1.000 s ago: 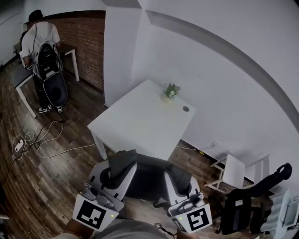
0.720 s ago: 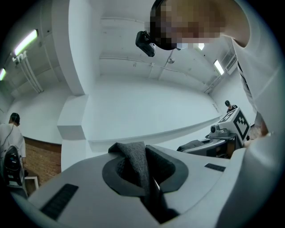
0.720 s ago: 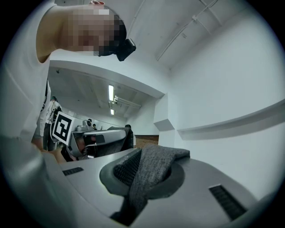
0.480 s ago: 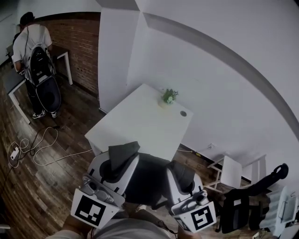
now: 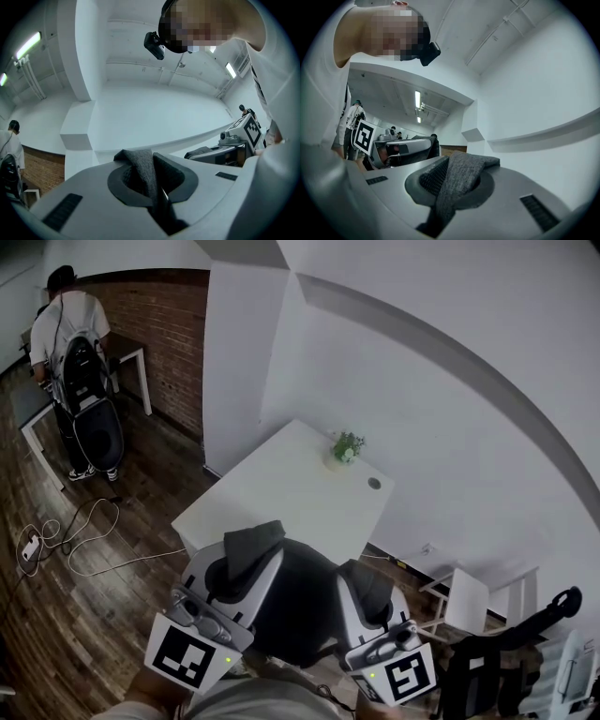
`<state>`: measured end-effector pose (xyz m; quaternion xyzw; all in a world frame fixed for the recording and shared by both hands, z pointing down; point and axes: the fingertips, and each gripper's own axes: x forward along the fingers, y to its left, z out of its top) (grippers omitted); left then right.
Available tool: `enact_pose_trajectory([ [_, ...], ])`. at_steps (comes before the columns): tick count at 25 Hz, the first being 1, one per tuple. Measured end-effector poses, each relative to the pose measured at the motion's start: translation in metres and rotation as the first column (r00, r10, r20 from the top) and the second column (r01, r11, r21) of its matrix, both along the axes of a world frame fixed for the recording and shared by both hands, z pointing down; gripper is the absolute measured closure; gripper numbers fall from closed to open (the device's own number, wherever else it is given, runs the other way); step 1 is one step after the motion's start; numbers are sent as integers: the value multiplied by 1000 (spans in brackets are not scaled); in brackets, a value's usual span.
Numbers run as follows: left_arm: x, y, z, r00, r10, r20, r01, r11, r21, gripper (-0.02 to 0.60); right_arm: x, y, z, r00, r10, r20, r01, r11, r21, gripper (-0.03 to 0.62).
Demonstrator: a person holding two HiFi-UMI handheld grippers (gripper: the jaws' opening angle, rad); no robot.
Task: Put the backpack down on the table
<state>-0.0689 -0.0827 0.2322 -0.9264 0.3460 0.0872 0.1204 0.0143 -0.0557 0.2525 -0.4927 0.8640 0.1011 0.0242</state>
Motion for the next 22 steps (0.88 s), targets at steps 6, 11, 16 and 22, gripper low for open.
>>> enact_pose_trajectory([
  [6, 9, -29, 0, 999, -34, 7, 34, 999, 7, 532, 8, -31, -4, 1000, -24, 3, 24, 1000, 1, 540],
  [11, 9, -45, -8, 999, -46, -11, 47, 999, 25, 532, 10, -48, -12, 999, -32, 6, 32, 999, 17, 540],
  [16, 21, -61, -10, 999, -30, -16, 30, 999, 27, 532, 24, -68, -19, 1000, -19, 8, 19, 999, 25, 540],
  [22, 37, -83, -11, 999, -33, -12, 34, 999, 41, 532, 44, -99, -19, 1000, -8, 8, 7, 1000, 27, 540],
])
